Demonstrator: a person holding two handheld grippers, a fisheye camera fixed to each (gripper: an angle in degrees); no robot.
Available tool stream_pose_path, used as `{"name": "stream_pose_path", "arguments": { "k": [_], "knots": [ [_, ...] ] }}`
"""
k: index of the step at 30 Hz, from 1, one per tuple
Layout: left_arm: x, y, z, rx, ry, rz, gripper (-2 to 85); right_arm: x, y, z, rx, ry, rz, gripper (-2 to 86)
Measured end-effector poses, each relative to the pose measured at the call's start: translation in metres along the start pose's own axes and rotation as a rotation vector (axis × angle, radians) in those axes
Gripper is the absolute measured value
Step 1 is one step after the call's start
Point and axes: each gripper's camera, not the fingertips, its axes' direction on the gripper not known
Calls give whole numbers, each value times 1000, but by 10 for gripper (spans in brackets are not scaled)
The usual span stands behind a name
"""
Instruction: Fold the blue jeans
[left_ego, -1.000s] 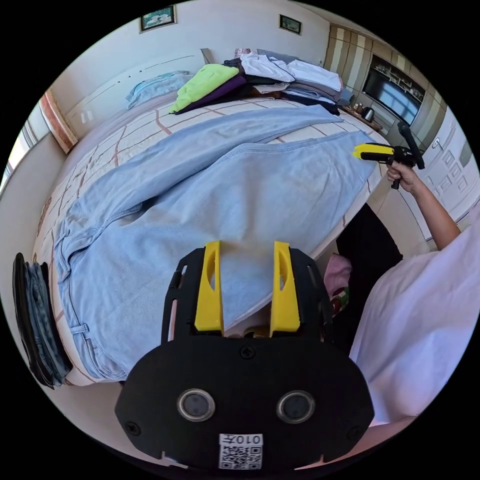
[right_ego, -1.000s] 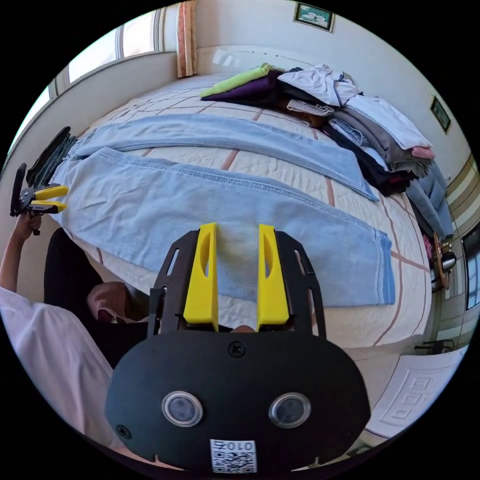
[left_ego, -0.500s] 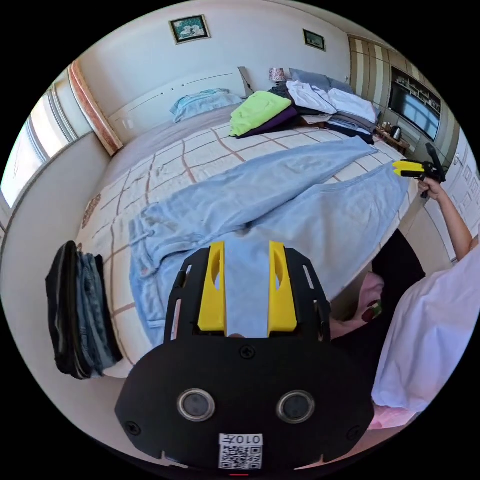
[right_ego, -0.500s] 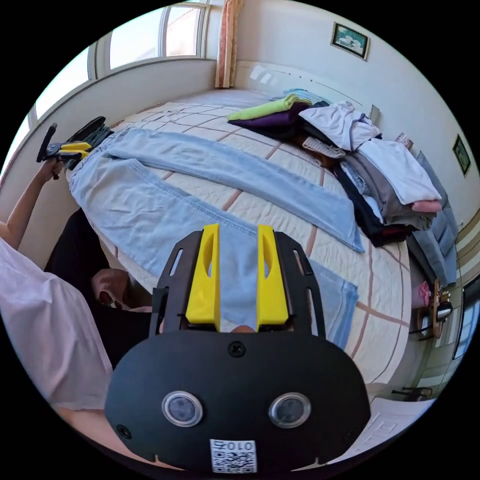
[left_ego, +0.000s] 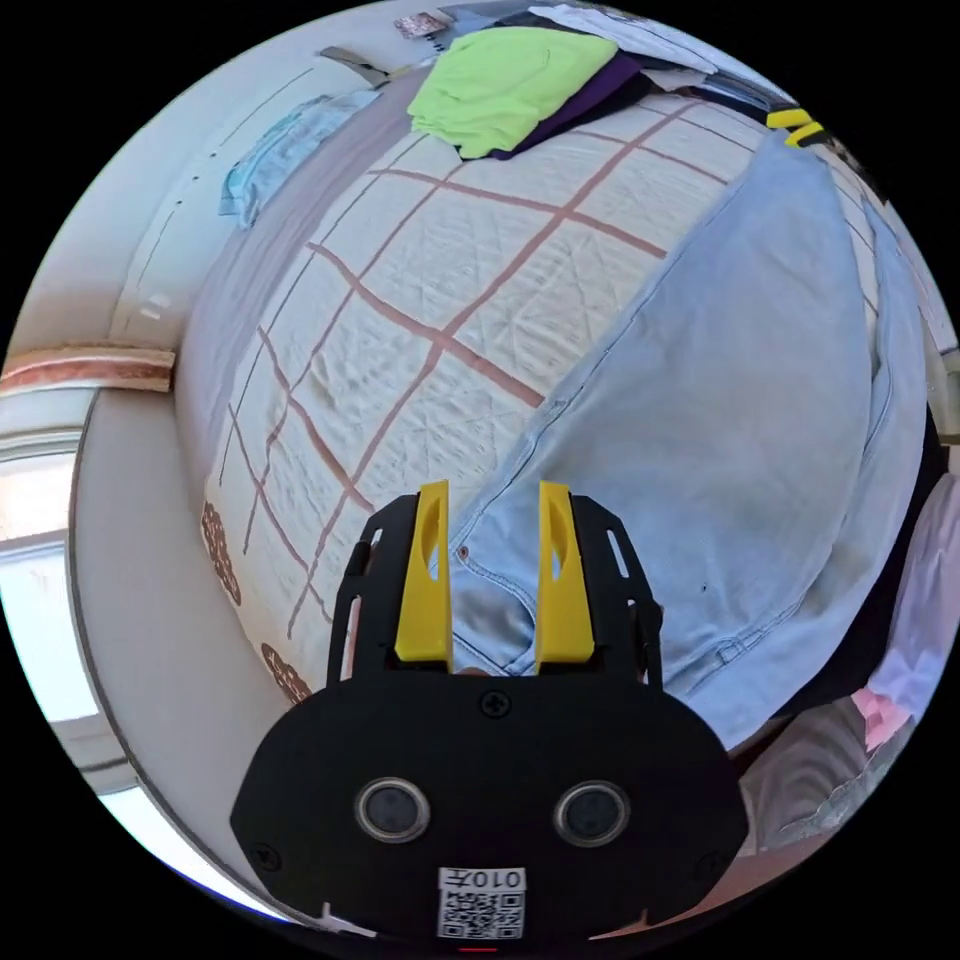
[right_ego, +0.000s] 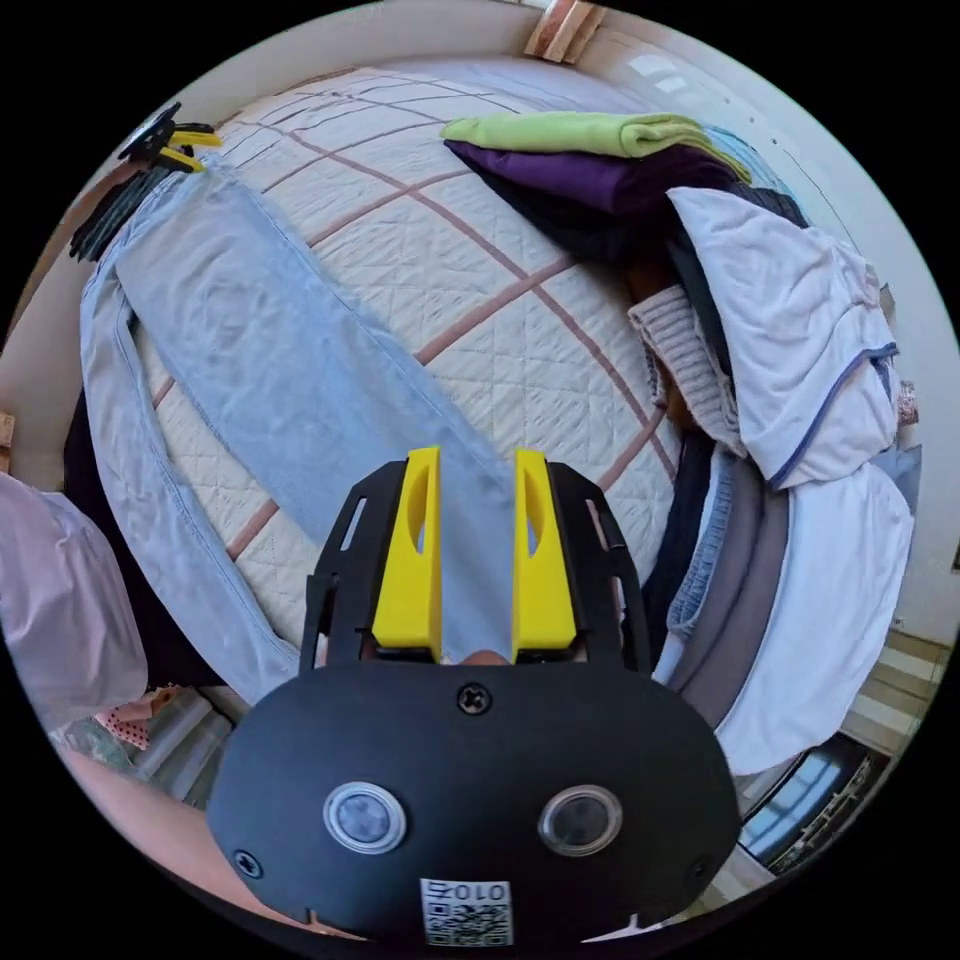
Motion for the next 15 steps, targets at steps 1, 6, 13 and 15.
{"name": "stream_pose_path", "arguments": {
  "k": [1, 6, 13, 15],
  "knots": [
    [0, -8, 6, -15, 27, 52, 131, -1, -6, 4, -31, 11, -22, 120],
    [-19, -28, 17, -34, 42, 66, 144, 4, -45, 23, -150, -7, -86, 125],
    [-41, -56, 27, -103, 71, 95, 158, -2, -47, 25, -102, -51, -45, 97],
    [-44, -60, 29, -117, 80, 111, 160, -17, -38, 24, -47, -19, -46, 73]
  ]
}}
